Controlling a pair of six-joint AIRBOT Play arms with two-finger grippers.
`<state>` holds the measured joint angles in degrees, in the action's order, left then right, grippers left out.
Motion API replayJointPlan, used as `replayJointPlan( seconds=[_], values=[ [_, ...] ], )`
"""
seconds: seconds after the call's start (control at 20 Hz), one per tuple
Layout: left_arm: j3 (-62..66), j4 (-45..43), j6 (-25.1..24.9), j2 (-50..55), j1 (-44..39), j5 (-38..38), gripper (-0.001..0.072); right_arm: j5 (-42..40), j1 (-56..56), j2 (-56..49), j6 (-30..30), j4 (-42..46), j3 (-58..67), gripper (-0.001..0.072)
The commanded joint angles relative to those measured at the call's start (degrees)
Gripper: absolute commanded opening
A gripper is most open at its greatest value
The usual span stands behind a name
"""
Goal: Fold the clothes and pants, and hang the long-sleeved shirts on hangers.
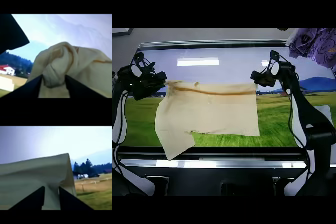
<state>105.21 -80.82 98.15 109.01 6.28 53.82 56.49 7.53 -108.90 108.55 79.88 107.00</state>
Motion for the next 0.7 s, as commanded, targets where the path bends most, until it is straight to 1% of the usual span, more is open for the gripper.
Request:
replayJointPlan(
  seconds=[0.0,0.05,0.25,0.3,0.4,0.5,0.65],
  values=[
    [1.5,3.9,0.0,1.3,1.2,3.3,0.067,2.4,-0.4,-0.1,-2.0,-4.9,0.1,0.0362],
    [2.8,5.0,-0.1,0.7,2.4,6.4,0.0681,5.1,-1.0,1.5,-5.2,-5.9,0.1,0.0436],
    [4.8,5.8,-0.8,-5.7,9.5,18.3,0.0681,19.0,-5.4,10.8,-19.7,-5.1,0.1,0.0453],
    [4.6,5.8,-1.3,-7.8,11.6,21.2,0.0681,22.4,-7.2,13.0,-22.4,-5.2,-0.2,0.0453],
    [1.2,5.9,-1.6,-13.0,15.4,24.0,0.068,28.0,-12.0,17.8,-26.5,-7.0,-4.4,0.0453],
    [-7.9,5.9,-1.6,-20.2,18.6,23.3,0.068,26.9,-18.1,24.1,-28.2,-14.4,-15.3,0.0453],
    [-24.8,6.1,-1.6,-30.6,22.0,21.6,0.0672,23.5,-24.8,33.5,-32.1,-22.4,-38.0,0.0458]
  ],
)
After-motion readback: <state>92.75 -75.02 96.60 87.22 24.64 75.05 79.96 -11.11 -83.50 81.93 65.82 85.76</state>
